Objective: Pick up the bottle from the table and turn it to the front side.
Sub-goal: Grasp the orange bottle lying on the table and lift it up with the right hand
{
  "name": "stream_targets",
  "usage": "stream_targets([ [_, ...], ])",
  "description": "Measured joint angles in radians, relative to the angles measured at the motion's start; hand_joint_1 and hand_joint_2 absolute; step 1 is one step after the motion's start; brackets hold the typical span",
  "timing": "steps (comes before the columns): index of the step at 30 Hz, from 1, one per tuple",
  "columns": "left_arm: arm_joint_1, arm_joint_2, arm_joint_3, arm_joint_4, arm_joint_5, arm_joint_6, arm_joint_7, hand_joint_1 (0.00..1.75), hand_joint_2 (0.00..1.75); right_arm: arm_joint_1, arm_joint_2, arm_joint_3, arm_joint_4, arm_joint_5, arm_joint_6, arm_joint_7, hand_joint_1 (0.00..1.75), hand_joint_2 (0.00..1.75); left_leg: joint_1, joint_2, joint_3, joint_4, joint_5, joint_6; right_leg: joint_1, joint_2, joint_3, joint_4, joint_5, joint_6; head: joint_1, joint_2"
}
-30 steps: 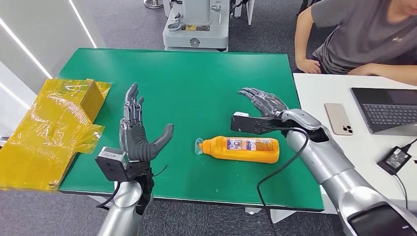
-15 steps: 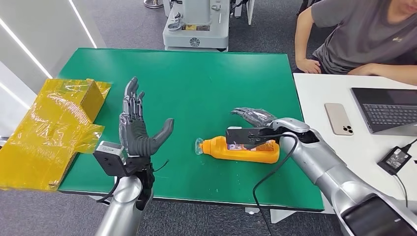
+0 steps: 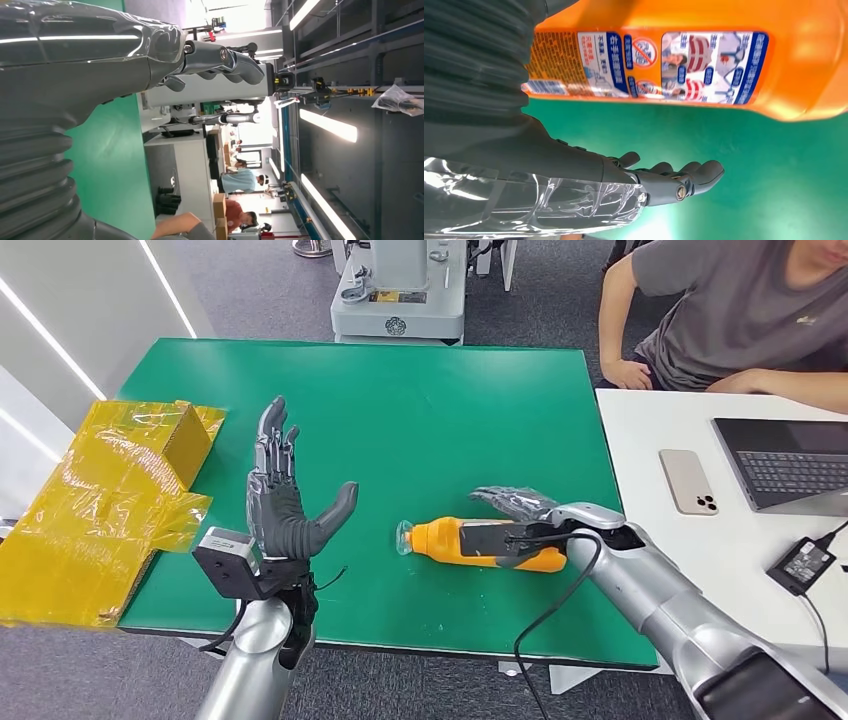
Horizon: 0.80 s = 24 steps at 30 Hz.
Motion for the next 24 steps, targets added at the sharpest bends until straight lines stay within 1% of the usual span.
stream_targets([
  [3, -0.003, 0.0, -0.006, 0.0, 0.005, 0.0, 0.002, 0.0, 1.75, 0.011, -0.009, 0.007, -0.005, -0.015, 0.014, 0.009, 0.0, 1.75, 0.0, 0.0, 0.0, 0.0, 0.0, 0.0, 0.0, 0.0, 0.0, 0.0, 0.0, 0.0, 0.0, 0.0],
  [6, -0.006, 0.0, -0.018, 0.0, 0.011, -0.001, 0.003, 0.0, 1.75, 0.039, -0.029, 0.014, -0.024, -0.031, 0.015, 0.023, 0.0, 1.75, 0.0, 0.0, 0.0, 0.0, 0.0, 0.0, 0.0, 0.0, 0.0, 0.0, 0.0, 0.0, 0.0, 0.0],
  [10, -0.01, 0.0, -0.031, 0.001, 0.019, -0.002, 0.01, 0.0, 1.75, 0.076, -0.066, 0.021, -0.062, -0.036, 0.024, 0.048, 0.0, 1.75, 0.0, 0.0, 0.0, 0.0, 0.0, 0.0, 0.0, 0.0, 0.0, -0.001, 0.0, 0.0, 0.0, 0.0],
  [17, -0.019, 0.003, -0.045, 0.013, 0.037, 0.005, 0.019, 0.0, 1.75, 0.104, -0.129, 0.032, -0.113, -0.033, 0.037, 0.097, 0.0, 1.75, 0.0, 0.0, 0.0, 0.0, 0.0, 0.0, 0.0, 0.0, 0.001, -0.001, 0.0, 0.001, 0.0, 0.0],
  [20, -0.02, 0.006, -0.048, 0.016, 0.042, 0.009, 0.018, 0.0, 1.75, 0.103, -0.141, 0.037, -0.12, -0.024, 0.05, 0.106, 0.0, 1.75, 0.0, 0.001, 0.001, 0.001, 0.0, 0.0, 0.0, 0.0, 0.001, -0.001, 0.0, 0.001, 0.0, 0.0],
  [24, -0.021, 0.008, -0.049, 0.016, 0.047, 0.015, 0.019, 0.0, 1.75, 0.094, -0.145, 0.047, -0.118, -0.005, 0.05, 0.122, 0.0, 1.75, 0.0, 0.0, 0.001, 0.0, 0.0, 0.0, 0.0, 0.0, 0.001, 0.0, 0.0, 0.001, 0.0, 0.0],
])
